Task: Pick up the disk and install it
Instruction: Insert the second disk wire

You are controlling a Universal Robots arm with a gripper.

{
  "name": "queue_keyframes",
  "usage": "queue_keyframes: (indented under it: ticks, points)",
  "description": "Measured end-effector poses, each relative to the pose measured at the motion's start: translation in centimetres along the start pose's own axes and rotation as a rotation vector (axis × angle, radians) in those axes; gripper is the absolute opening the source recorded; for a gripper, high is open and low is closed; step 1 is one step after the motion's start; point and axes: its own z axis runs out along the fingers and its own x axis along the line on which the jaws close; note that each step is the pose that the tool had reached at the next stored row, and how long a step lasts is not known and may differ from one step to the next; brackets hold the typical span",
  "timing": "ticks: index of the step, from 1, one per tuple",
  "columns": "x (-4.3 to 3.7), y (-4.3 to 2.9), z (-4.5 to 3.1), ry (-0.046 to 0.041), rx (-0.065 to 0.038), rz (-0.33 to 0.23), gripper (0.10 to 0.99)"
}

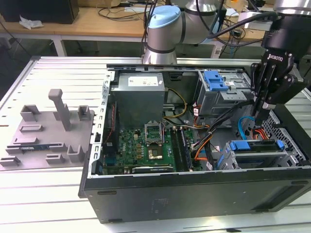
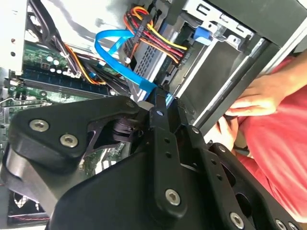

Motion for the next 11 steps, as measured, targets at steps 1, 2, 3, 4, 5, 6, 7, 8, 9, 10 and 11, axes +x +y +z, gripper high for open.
queue_keyframes:
  ticks: [1,2,3,4,5,6,7,8,9,10,11]
  points:
    - [-0.03,0.01,0.0,0.0072,0.003,0.002,0.243]
    - [-0.14,0.02,-0.04,0.0093,0.007,0.003,0.243]
    - [-0.35,0.03,-0.09,0.0105,0.011,0.003,0.243]
    - [-0.57,0.04,-0.11,0.011,0.014,0.004,0.243]
    - [-0.69,0.04,-0.07,0.011,0.017,0.004,0.243]
    - [-0.76,0.04,0.0,0.0112,0.019,0.004,0.243]
    - [-0.83,0.04,0.04,0.0128,0.021,0.004,0.243]
    - [-0.88,0.04,0.07,0.0137,0.022,0.005,0.243]
    - [-0.92,0.04,0.1,0.0145,0.023,0.005,0.243]
    - [-0.97,0.04,0.12,0.0158,0.024,0.005,0.243]
    - [-1.01,0.04,0.13,0.0171,0.025,0.005,0.243]
